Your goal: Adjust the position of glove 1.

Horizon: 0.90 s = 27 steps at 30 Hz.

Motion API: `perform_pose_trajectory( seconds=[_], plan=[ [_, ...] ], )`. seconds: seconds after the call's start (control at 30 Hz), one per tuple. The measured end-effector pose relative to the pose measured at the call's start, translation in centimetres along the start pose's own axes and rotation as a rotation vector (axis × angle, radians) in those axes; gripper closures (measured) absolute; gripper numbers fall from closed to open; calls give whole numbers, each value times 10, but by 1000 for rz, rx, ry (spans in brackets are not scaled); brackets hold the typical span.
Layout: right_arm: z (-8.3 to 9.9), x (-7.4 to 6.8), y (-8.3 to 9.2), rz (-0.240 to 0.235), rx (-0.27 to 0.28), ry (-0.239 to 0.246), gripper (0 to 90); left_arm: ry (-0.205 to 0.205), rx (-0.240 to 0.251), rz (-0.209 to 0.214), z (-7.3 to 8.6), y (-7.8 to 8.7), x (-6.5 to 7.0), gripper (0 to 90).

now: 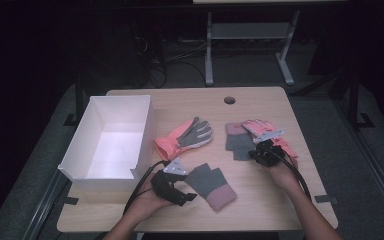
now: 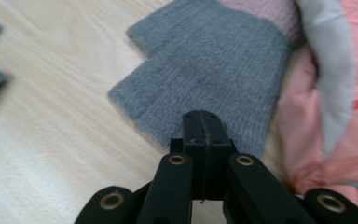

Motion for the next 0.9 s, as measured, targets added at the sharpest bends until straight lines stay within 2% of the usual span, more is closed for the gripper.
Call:
perform_pose_trajectory(
  seconds=[0.03, 0.07, 0.1, 0.2, 0.23, 0.3, 0.33, 0.37, 0.47, 0.5, 0.53, 0.57, 0.67, 0.7, 0.73, 0.77, 0.8, 0.83, 0.87, 0.9],
  plan=[
    [0, -4, -1, -22, -3, 7, 900, 6, 4, 1, 0, 0, 0, 224],
    [0, -4, -1, -22, -3, 7, 900, 6, 4, 1, 0, 0, 0, 224],
    [0, -12, -2, -44, -8, 26, 900, 7, 4, 2, 0, 0, 0, 224],
    [-2, -26, -5, -85, -23, 36, 900, 6, 1, 0, 0, -1, 0, 224],
    [-3, -34, -7, -107, -24, 50, 900, 20, 8, -2, 0, -1, 0, 224],
    [-5, -46, -10, -127, -28, 78, 900, 18, 7, -2, 0, 0, 0, 224],
    [-5, -46, -10, -127, -28, 78, 900, 18, 7, -2, 0, 0, 0, 224],
    [-7, -56, -14, -154, -27, 94, 900, 17, 6, -2, 0, 0, 0, 224],
    [-10, -64, -18, -167, -23, 105, 900, 17, 5, -2, 0, 0, -1, 224],
    [-13, -69, -22, -192, -22, 101, 900, 16, 5, -1, 1, 0, -1, 224],
    [-13, -69, -22, -192, -22, 101, 900, 16, 5, -1, 1, 0, -1, 224],
    [-17, -76, -26, -204, -27, 112, 900, 25, 10, -2, 1, 0, 0, 224],
    [-19, -81, -29, -215, -24, 123, 900, 14, 1, 2, 1, 0, -1, 224],
    [-22, -85, -28, -210, -19, 148, 900, 19, 5, 1, 1, 1, 0, 224],
    [-22, -85, -28, -210, -19, 148, 900, 19, 5, 1, 1, 1, 0, 224],
    [-26, -75, -20, -201, 8, 136, 900, 14, 6, 1, 1, 1, -1, 224],
    [-26, -75, -20, -201, 8, 136, 900, 12, 6, 0, 1, 2, -1, 224],
    [-28, -68, -17, -193, 20, 118, 900, 2, 6, -2, 0, 2, -2, 224],
    [-34, -46, -11, -145, 39, 74, 900, 16, 9, 1, 0, 1, -1, 224],
    [-37, -39, -10, -141, 52, 58, 900, 22, 15, -2, 0, 0, 0, 224]
  ],
)
Point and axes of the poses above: each handheld gripper's, and its own axes: y roughly backward along the jaws, z roughly out of its underside, x roughly to its right, the point moved 1 cm from there along -y, roughly forward along the jaws, and after that the axes turned 12 degrees about -y, right-handed, at the moved point
